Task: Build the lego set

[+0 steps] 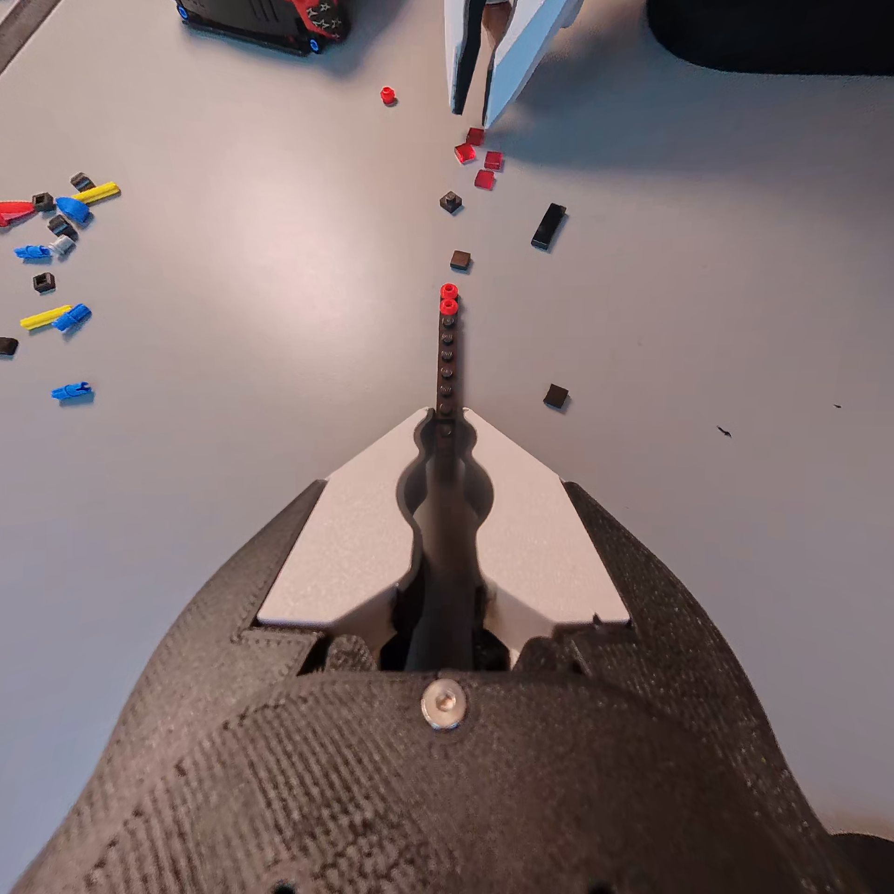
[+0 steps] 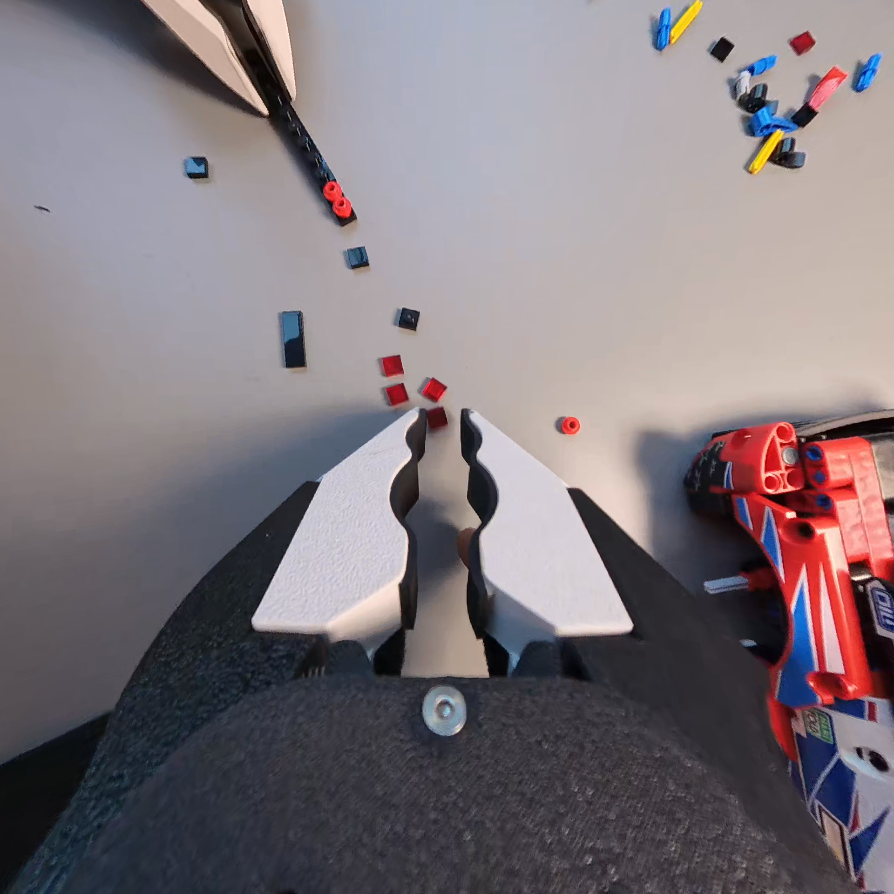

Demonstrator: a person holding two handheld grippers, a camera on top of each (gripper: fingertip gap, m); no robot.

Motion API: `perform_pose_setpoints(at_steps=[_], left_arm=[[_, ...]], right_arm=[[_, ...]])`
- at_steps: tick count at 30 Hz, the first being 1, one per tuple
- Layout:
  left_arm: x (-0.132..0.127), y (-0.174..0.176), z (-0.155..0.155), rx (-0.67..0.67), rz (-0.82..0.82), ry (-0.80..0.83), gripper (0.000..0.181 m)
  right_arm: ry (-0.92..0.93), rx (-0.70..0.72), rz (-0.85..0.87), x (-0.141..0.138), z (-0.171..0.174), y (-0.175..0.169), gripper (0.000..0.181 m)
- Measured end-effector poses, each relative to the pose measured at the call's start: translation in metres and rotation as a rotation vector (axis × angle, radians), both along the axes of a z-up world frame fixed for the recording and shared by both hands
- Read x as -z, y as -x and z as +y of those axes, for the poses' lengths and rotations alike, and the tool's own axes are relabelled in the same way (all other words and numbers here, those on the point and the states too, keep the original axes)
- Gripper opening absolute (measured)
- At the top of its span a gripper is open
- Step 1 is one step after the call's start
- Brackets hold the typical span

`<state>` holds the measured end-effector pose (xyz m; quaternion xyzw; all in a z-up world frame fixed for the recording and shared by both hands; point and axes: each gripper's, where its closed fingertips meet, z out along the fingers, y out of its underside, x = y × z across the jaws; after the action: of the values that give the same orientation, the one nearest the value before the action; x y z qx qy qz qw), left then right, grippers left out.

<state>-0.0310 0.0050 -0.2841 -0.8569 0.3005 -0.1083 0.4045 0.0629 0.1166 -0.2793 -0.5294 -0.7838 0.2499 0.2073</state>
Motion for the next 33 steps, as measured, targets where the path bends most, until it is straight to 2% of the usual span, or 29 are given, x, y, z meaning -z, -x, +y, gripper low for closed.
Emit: perform_pose_setpoints(at_steps=[10, 20, 26, 33], left_arm=[[0.0, 0.004, 0.002, -0.018, 0.007, -0.009, 0.011], [0.0, 0.008, 0.002, -0.026, 0.002, -0.011, 0.013], [-0.001, 0.01, 0.002, -0.027, 0.008, -0.014, 0.014], [0.0, 0.011, 0.0, -0.019, 0.002, -0.003, 0.015]], right_arm=[[0.0, -0.005, -0.031, 0.005, 0.007, -0.01, 0.01], [-0.023, 0.113, -0.04, -0.004, 0.06, -0.02, 0.012], [0.015, 0.059, -0.117, -0.003, 0.056, -0.038, 0.014], [0.01, 0.061, -0.117, 0.004, 0.055, -0.037, 0.012]])
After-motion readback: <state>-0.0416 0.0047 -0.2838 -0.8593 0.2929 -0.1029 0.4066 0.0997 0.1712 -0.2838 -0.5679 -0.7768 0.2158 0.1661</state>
